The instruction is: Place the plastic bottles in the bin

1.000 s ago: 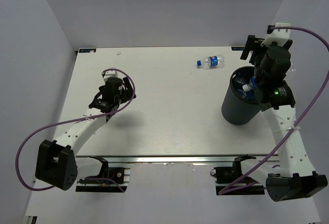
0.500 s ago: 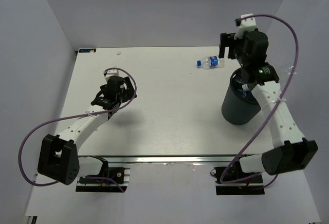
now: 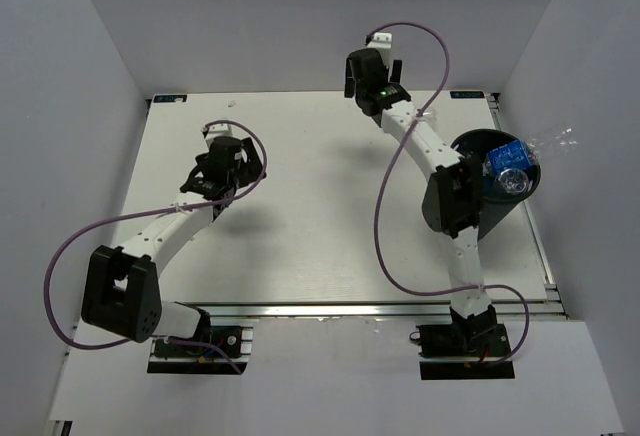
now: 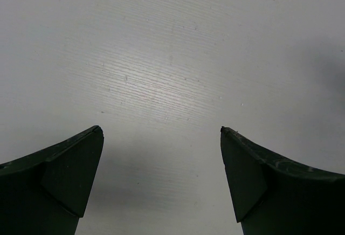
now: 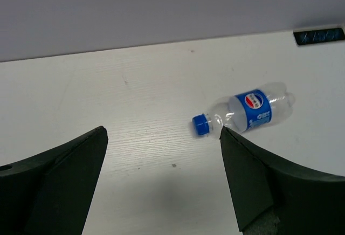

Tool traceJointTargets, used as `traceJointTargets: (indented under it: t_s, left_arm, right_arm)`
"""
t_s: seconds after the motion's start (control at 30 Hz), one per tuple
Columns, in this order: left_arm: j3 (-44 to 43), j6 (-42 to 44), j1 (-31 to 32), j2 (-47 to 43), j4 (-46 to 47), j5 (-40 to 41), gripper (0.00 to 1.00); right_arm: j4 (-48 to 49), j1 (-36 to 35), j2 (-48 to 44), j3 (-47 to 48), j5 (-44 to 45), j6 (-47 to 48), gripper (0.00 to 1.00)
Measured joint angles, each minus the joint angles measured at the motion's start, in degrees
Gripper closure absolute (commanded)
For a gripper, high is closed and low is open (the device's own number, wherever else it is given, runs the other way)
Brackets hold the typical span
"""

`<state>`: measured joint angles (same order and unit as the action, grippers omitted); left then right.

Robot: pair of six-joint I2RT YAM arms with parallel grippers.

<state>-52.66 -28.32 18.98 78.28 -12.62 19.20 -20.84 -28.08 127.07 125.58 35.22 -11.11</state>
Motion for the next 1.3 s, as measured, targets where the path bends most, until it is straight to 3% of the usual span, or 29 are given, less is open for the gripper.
traceJointTargets:
  t_s: [0.2, 0.43, 0.63, 1.2, 1.27, 1.3]
  left_arm:
    - [0.0, 1.2, -3.0, 2.5, 2.8, -1.2, 0.02]
    - [0.0, 2.1, -4.4, 5.7, 6.0, -3.5, 0.02]
    - [0.0, 2.4, -4.6, 7.2, 8.0, -5.4, 0.02]
    - [0.0, 2.4, -4.7, 11.6, 8.3, -7.2, 0.02]
    - [0.0, 2.4, -4.7, 11.6, 8.3, -7.4, 0.02]
    - [0.0, 2.4, -4.7, 11.6, 8.3, -7.6, 0.02]
  right_arm:
    - [-1.3, 1.1, 7.2, -1.6, 7.8, -11.7, 0.11]
    - [1.5, 2.8, 11.3, -0.9, 15.9, -17.5, 0.1]
    - [1.4, 5.5, 14.0, -0.9, 15.8, -23.8, 0.11]
    - [3.7, 10.2, 21.2, 0.7, 11.7, -28.9, 0.11]
    - [3.7, 10.2, 21.6, 0.7, 11.1, -29.2, 0.15]
    - [3.7, 10.2, 21.7, 0.6, 10.8, -29.3, 0.23]
